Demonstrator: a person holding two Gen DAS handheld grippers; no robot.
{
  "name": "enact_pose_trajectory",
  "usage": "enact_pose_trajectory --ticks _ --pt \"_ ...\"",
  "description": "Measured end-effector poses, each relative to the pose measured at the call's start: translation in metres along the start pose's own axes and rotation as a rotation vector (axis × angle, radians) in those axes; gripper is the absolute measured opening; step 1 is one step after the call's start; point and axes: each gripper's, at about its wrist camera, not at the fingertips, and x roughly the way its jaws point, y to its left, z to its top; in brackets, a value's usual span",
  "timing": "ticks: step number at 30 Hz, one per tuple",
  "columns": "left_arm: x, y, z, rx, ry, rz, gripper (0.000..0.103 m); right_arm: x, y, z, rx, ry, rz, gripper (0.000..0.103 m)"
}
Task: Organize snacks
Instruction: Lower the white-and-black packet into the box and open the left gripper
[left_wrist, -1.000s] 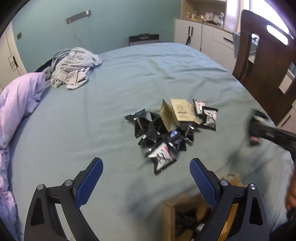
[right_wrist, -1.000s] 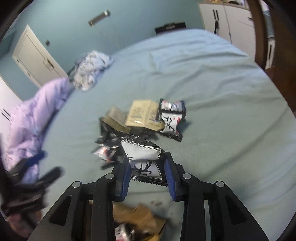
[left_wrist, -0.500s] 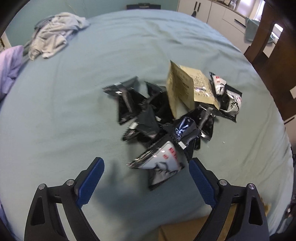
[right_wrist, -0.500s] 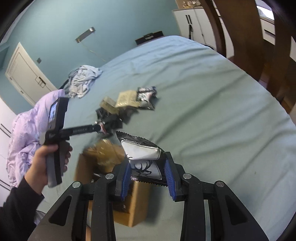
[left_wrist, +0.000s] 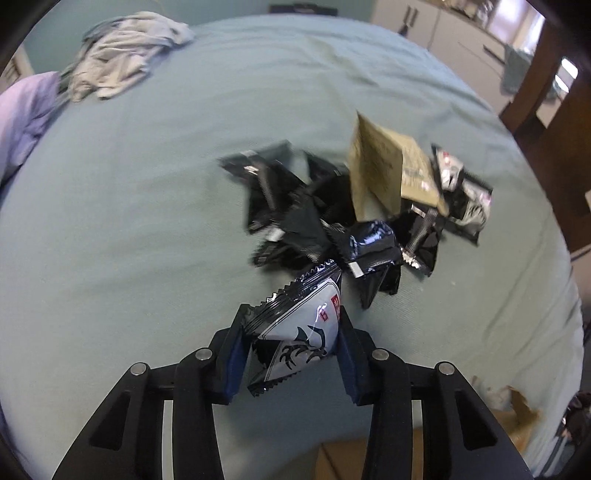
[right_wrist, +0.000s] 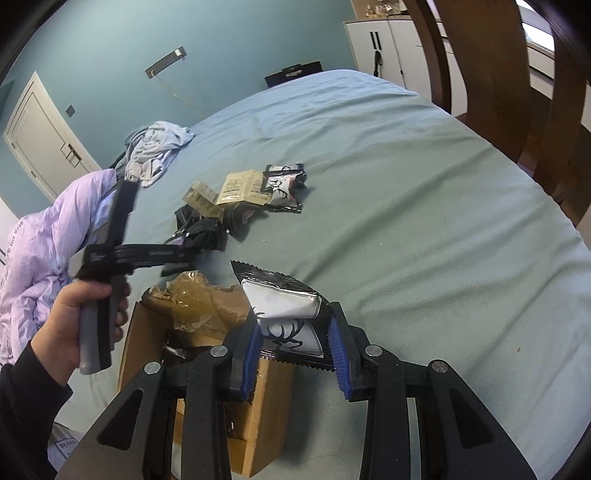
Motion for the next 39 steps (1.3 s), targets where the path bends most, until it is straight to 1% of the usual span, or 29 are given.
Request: enact_pose_trajectory --ticks 4,6,8,9,11,14,18,19,22,24,26,29,33,39 --pt "-0.048 0.007 -0.01 0.005 -0.076 -0.012 0.041 -0.015 -0.001 -0.003 0.004 -0.027 -0.009 0.032" --pt "-0.075 0.008 -0.022 0.019 -0.12 -0.02 0.041 -0.025 -0.001 -0.007 0.008 -0.043 -0.008 0.032" --pt "-0.092 0.007 -0.029 0.039 -0.151 -0.025 0.041 -0.029 -0.004 -0.013 0.036 -0.038 0.011 0.032" --pt "-0.106 0.007 -0.039 0.055 -0.173 -0.029 0.041 -0.031 -0.006 -0.016 0.051 -0.031 0.025 0.032" --pt "-0.118 0.003 -0.047 0.083 -0.2 -0.035 0.041 -0.037 -0.007 -0.018 0.057 -0.034 0.024 0.032" --pt "-0.143 -0.006 -0.077 0.142 -0.24 -0.063 0.041 -0.051 -0.006 -0.022 0.05 -0.059 0.029 0.032" --pt "-0.162 -0.017 -0.103 0.192 -0.253 -0.11 0.041 -0.073 -0.003 -0.035 0.021 -0.089 0.037 0.032" --pt "-0.164 -0.022 -0.109 0.211 -0.251 -0.119 0.041 -0.076 -0.003 -0.038 0.016 -0.09 0.038 0.032" --pt "-0.163 -0.034 -0.12 0.249 -0.245 -0.106 0.041 -0.083 -0.005 -0.045 0.008 -0.082 0.045 0.032" --pt "-0.156 -0.04 -0.124 0.266 -0.216 -0.103 0.041 -0.086 -0.007 -0.044 0.013 -0.082 0.052 0.032" --pt "-0.148 -0.045 -0.127 0.28 -0.196 -0.083 0.041 -0.088 -0.006 -0.043 0.013 -0.106 0.054 0.032" --pt "-0.134 -0.053 -0.13 0.312 -0.16 -0.059 0.041 -0.081 -0.007 -0.045 0.017 -0.12 0.059 0.032" --pt "-0.119 -0.065 -0.135 0.359 -0.116 -0.043 0.041 -0.061 -0.01 -0.044 0.046 -0.078 0.069 0.032" --pt "-0.1 -0.078 -0.136 0.411 -0.069 -0.024 0.041 -0.049 -0.008 -0.038 0.041 -0.058 0.066 0.032"
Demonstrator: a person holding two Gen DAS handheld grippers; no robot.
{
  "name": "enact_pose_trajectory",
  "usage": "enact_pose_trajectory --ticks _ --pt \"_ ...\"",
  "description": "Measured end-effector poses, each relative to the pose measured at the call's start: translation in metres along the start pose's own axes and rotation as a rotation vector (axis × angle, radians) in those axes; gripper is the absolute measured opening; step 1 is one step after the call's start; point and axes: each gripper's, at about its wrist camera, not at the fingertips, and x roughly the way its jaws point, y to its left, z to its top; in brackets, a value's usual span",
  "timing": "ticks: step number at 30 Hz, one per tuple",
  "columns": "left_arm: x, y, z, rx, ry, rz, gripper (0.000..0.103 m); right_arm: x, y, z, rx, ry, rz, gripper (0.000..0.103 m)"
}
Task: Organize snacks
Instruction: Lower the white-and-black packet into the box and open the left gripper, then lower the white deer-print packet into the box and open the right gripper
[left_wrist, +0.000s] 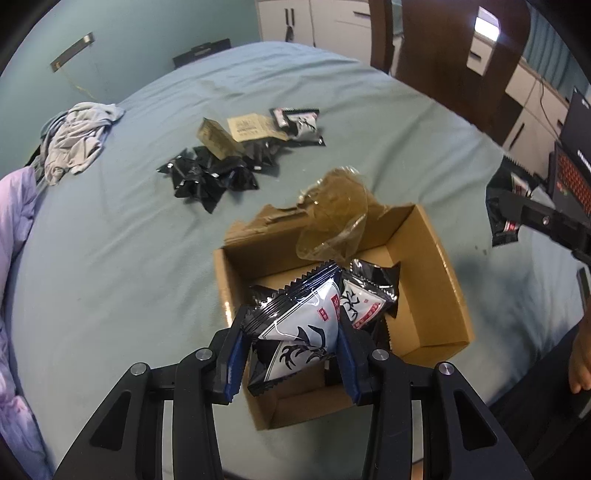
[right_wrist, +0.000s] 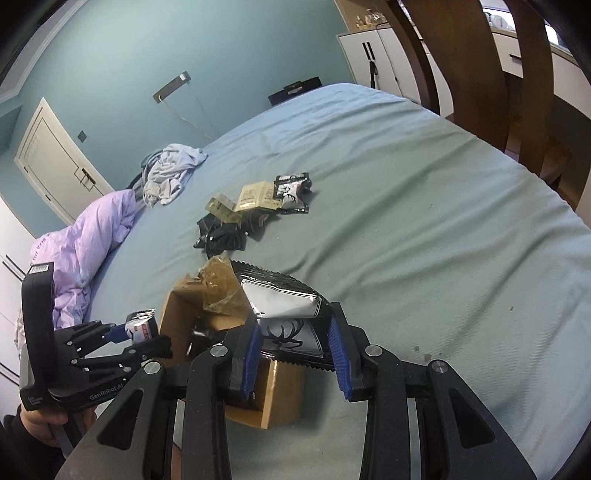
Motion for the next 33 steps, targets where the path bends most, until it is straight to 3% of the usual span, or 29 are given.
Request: enact_pose_trajectory --ticks 9,14,15,17,20,22,26,33 --pt "0.036 -0.012 -0.001 0.083 0.089 0.052 0.042 0.01 0.014 0.001 -0.069 0.012 -0.011 0.032" --pt "0.042 -0.018 -0.004 0.1 0.124 0.029 0.044 0.012 0.02 -0.001 -0.101 0.009 -0.019 0.032" --pt "0.04 -0.017 -0.003 0.089 0.119 0.013 0.046 0.012 0.02 -0.002 -0.106 0.011 -0.022 0.032" --pt "0.033 -0.014 -0.001 0.062 0.099 -0.01 0.066 0.013 0.021 -0.002 -0.11 0.015 -0.025 0.032" --pt "0.015 -0.005 0.004 -0.003 0.018 -0.043 0.082 0.014 0.023 -0.003 -0.12 0.018 -0.031 0.032" --pt "0.006 0.0 0.006 -0.035 -0.023 -0.041 0.083 0.014 0.025 -0.003 -0.127 0.018 -0.035 0.032" --pt "-0.006 0.012 0.007 -0.077 -0.088 0.031 0.083 0.015 0.031 -0.006 -0.15 0.018 -0.043 0.032" --pt "-0.013 0.039 0.012 -0.169 -0.132 0.114 0.084 0.024 0.047 -0.012 -0.212 0.027 -0.042 0.032"
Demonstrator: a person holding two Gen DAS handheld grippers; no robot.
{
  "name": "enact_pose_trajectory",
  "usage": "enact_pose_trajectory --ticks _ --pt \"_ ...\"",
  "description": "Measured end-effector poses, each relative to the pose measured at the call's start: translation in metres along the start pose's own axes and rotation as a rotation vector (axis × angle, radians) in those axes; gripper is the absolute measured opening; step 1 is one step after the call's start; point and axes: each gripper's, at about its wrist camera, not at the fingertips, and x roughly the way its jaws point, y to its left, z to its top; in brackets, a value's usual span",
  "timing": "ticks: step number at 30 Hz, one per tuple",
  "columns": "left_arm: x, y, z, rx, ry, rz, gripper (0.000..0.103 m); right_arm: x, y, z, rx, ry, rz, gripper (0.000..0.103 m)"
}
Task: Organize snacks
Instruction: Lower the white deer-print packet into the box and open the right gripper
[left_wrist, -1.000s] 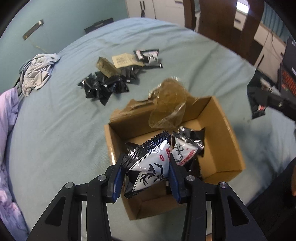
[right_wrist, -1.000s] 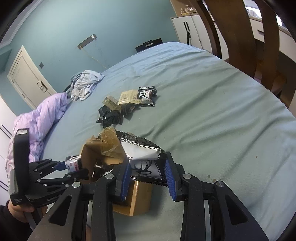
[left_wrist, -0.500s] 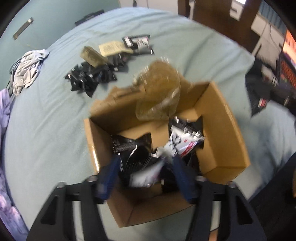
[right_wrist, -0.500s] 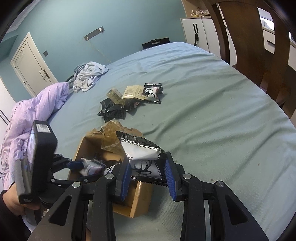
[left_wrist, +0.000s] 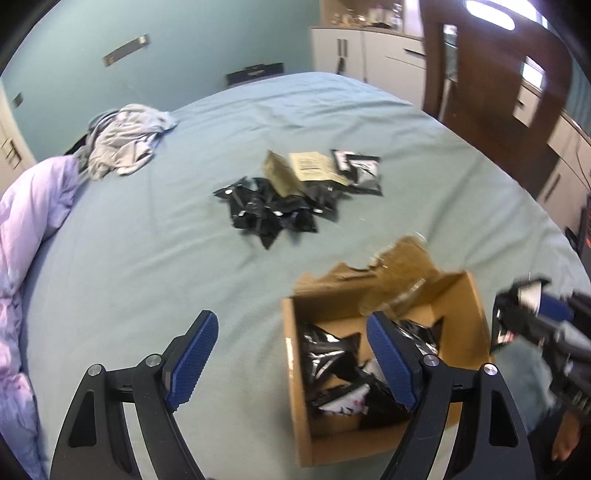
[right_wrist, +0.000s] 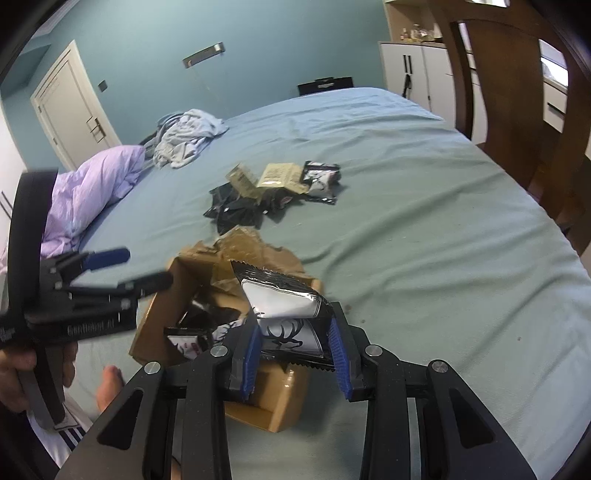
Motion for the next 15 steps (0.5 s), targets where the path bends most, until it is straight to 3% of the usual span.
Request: enact_pose_trajectory --ticks 6,10,15 --pt "0.008 0.009 -0.001 -0.042 0.032 0.011 0.084 0.022 0.021 -0.004 -0.09 0.056 0.007 0.032" --pt "0.012 0.005 -0.001 -0.022 0.038 0.024 0.084 0.047 0.025 -0.003 -0.099 0.127 0.02 0.032" --pt "0.011 -0.001 -0.002 0.016 0.032 0.047 0.084 0.059 0.029 0.0 -0.108 0.153 0.023 0.032"
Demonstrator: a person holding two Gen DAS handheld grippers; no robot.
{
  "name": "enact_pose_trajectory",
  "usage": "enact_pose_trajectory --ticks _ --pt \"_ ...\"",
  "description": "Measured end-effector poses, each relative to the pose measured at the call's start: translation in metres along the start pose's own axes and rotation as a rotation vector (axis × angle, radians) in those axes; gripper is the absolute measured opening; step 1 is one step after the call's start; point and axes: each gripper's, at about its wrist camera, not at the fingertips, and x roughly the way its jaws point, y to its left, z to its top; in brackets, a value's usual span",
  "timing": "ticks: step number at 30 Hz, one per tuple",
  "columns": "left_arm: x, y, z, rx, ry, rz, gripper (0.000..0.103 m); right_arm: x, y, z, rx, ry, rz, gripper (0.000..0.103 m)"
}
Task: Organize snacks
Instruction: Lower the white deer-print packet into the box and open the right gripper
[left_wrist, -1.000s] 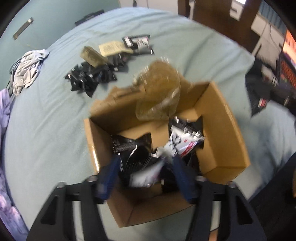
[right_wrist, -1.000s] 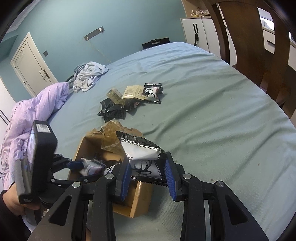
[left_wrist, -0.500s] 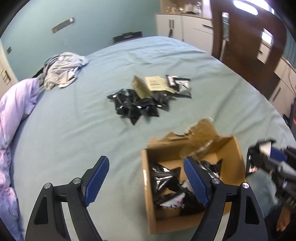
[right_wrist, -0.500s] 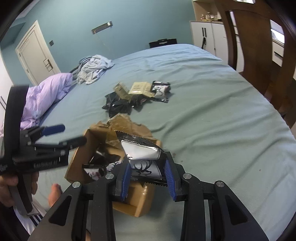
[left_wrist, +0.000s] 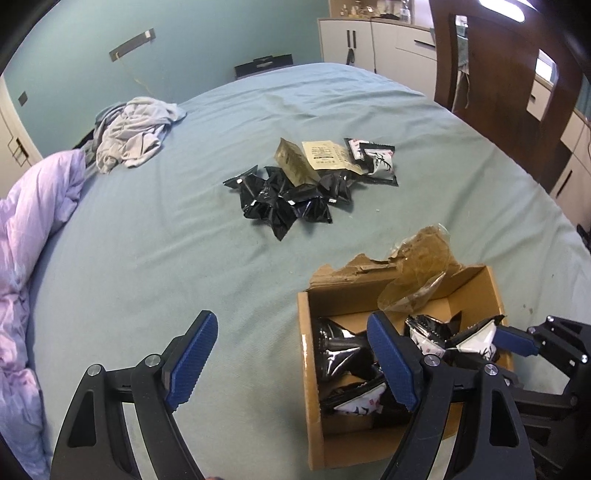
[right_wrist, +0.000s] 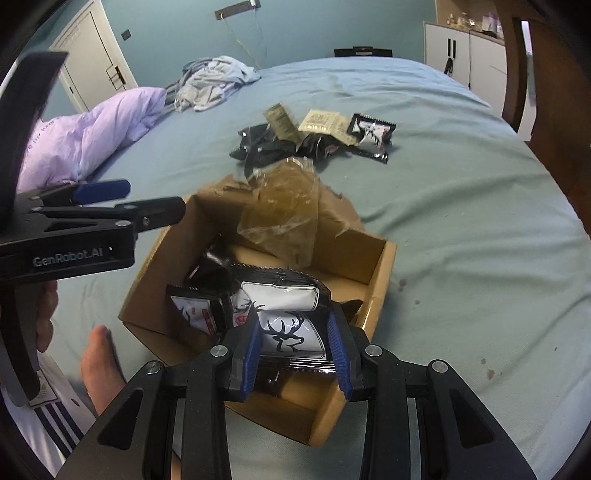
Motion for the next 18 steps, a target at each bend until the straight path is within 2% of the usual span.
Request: enact_pose_trajectory --ticks 2,5,8,12,18 --pt "0.0 0.0 0.0 -0.006 0.005 -0.008 0.084 0.001 -0.001 0.001 0.005 0.001 -0.005 0.032" --pt "0.001 0.004 0.001 -0.023 0.008 -0.014 0.084 -0.003 -0.002 0.004 0.033 -0.024 0.034 0.033" --pt "0.002 0.006 0.0 -0.031 0.007 -0.008 0.084 -0.005 -0.014 0.0 0.118 -0.059 0.145 0.036" --pt "0.004 0.008 0.0 -0.035 0.005 0.008 0.084 -0.003 -0.029 -0.001 0.2 -0.06 0.131 0.052" --pt "-0.001 0.008 -0.002 -0.019 -0.011 0.032 0.084 -0.011 -0.029 -0.006 0.214 -0.075 0.136 0.058"
